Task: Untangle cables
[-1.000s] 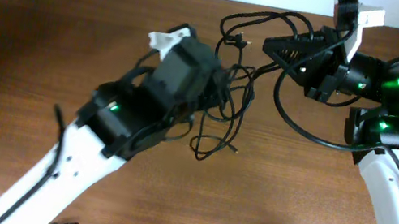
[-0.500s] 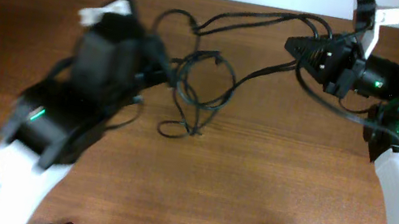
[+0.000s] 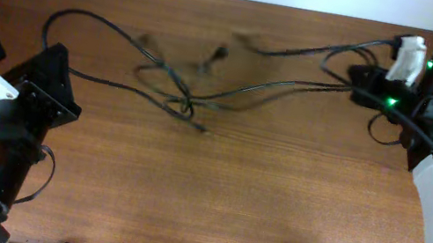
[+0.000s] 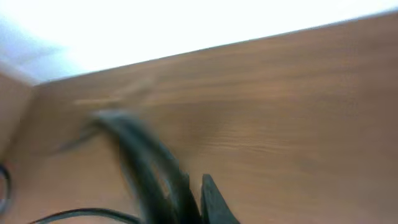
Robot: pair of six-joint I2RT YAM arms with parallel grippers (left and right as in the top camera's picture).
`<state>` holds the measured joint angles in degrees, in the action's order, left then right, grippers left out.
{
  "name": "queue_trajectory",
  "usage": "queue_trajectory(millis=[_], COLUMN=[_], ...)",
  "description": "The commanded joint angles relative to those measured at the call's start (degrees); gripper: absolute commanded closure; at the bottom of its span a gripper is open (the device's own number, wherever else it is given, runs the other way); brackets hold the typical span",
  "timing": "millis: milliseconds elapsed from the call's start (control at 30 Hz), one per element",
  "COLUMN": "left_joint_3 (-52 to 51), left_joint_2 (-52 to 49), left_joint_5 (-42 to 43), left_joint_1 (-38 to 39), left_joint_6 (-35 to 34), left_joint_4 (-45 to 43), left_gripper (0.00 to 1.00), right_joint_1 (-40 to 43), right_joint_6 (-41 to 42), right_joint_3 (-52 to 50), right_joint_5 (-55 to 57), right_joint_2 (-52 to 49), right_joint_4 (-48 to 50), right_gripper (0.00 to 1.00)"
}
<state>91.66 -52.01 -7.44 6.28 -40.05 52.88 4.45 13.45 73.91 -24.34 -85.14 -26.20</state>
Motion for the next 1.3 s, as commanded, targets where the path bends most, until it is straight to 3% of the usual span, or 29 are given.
queue_trajectory(millis=[0, 67, 100, 167, 267, 333, 400, 467, 500, 567, 667, 767, 867, 1067, 1133, 1267], left_joint_3=[0.33, 0.33, 0.33, 0.33, 0.33, 0.31, 0.33, 0.33, 0.31, 0.33, 0.33, 0.33, 0.33, 0.42, 0.76, 3.61], left_joint_2=[0.2, -0.13, -0.37, -0.37, -0.55, -1.11, -2.62, -5.46, -6.54, -9.77, -15.21, -18.56, -18.49, -15.34, -14.12, -13.2], left_joint_5=[-1.51, -1.33, -1.36, -1.36, -0.85, 1.64, 5.86, 13.27, 16.48, 23.04, 28.46, 38.66, 46.82, 51.21, 51.25, 51.87], left_joint_1=[-1.2, -1.2, -1.2, -1.2, -1.2, -1.2, -1.2, -1.2, -1.2, -1.2, -1.2, -1.2, -1.2, -1.2, -1.2, -1.2], left_joint_6=[1.11, 1.14, 1.16, 1.14, 1.11, 1.14, 2.56, 8.72, 11.41, 15.61, 15.8, 15.78, 15.74, 13.27, 12.24, 12.26], left_joint_4=[-0.59, -0.55, -0.55, -0.55, -0.55, -0.55, -0.59, -0.94, -1.38, -1.88, -2.1, -4.57, -8.33, -15.61, -19.67, -21.14], left_gripper=[0.99, 0.99, 0.98, 0.98, 0.98, 0.97, 0.94, 1.0, 1.0, 1.0, 1.0, 1.0, 1.0, 0.99, 0.91, 0.87], right_joint_1=[1.99, 2.01, 2.01, 2.01, 2.01, 2.01, 1.95, 1.81, 1.44, -0.42, -6.34, -12.35, -17.03, -23.45, -26.29, -29.33], right_joint_6=[0.76, 0.76, 0.79, 0.79, 0.74, 0.11, -6.93, -15.23, -16.85, -19.87, -25.51, -25.55, -31.58, -38.91, -41.09, -42.14], right_joint_3=[0.35, 0.35, 0.35, 0.37, 0.37, 0.35, 0.37, 0.37, 0.35, 0.37, 0.35, 0.35, 0.35, 0.35, 0.35, 0.35], right_joint_5=[11.89, 13.7, 17.7, 29.09, 27.21, 16.31, -2.47, -18.4, -20.46, -21.59, -21.53, -21.55, -21.53, -21.57, -21.57, -21.44], right_joint_2=[0.22, 0.22, 0.22, 0.22, 0.22, 0.22, 0.22, 0.22, 0.24, 0.26, 0.26, 0.26, 0.26, 0.24, 0.24, 0.22], right_joint_4=[-0.02, 0.0, -0.09, -1.79, -3.37, -2.97, -2.05, -2.38, -2.89, -5.33, -11.21, -11.96, -12.63, -12.59, -12.57, -10.4], right_gripper=[0.64, 0.22, 0.11, 0.02, 0.01, 0.01, 0.01, 0.01, 0.0, 0.01, 0.01, 0.01, 0.01, 0.01, 0.01, 0.01])
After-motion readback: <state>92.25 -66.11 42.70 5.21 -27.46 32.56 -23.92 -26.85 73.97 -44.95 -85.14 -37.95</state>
